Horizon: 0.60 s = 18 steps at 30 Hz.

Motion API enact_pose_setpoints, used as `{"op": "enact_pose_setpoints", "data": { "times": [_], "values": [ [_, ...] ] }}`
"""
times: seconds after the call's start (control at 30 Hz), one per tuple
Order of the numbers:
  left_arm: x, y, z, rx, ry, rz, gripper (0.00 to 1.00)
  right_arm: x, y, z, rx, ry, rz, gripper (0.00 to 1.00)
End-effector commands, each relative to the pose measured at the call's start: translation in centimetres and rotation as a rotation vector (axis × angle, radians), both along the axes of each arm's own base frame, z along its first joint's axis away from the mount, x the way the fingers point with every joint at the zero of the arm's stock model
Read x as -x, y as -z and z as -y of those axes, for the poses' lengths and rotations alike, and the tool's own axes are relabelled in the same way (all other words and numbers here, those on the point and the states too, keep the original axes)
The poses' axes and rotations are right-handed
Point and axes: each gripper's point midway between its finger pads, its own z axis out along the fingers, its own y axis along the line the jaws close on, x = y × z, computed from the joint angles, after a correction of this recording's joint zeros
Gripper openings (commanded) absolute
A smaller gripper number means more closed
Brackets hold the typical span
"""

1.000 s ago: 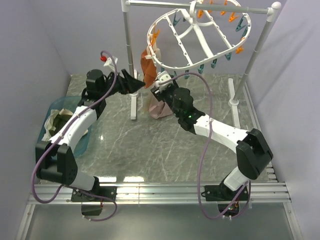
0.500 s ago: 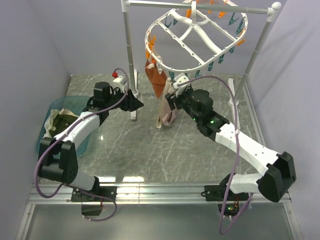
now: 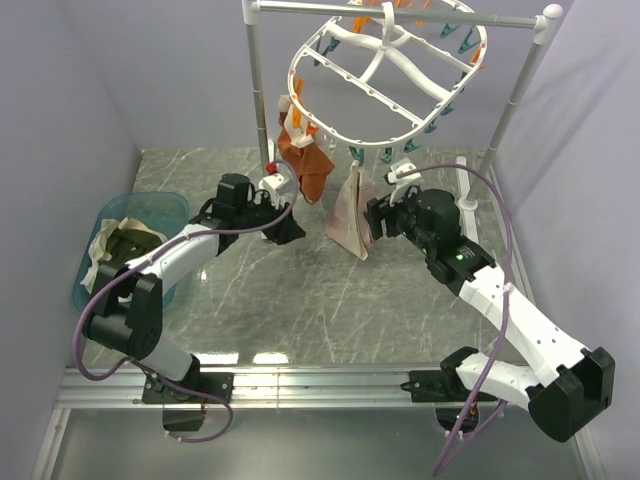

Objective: Clip the underwear to the hanger

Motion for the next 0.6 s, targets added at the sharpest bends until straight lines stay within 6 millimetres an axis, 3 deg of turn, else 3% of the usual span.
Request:
{"op": "enact_pose_setpoints", "data": {
  "times": [0.0,0.13,0.23,0.43,0.57],
  "values": [
    [1.0,-0.4,1.4,-0.038,0.095,0.115,0.56,1.1,0.0,1.2,-0.033,0.022,-0.028,0.77],
    [1.3,-1.1,2.4,-0.040,0.105,0.159,0.59,0.8,0.1,2.9,-0.049,0.063,-0.053,0.78],
    [1.3,-2.8,2.7,-0.011,0.087,0.211,0.60,0.5,-0.3,3.7,-0.075,0.087,-0.057,0.78],
    [1.1,-7.6,3.1,0.084,0.031,0.309,0.60,0.0,-1.1,4.5,-0.114,0.103,-0.068,0.77],
    [1.8,-10.9,4.3,0.139,0.056,0.365,0.59,-0.3,-3.0,4.8,-0.135,0.094,-0.006,0.74]
  ]
}}
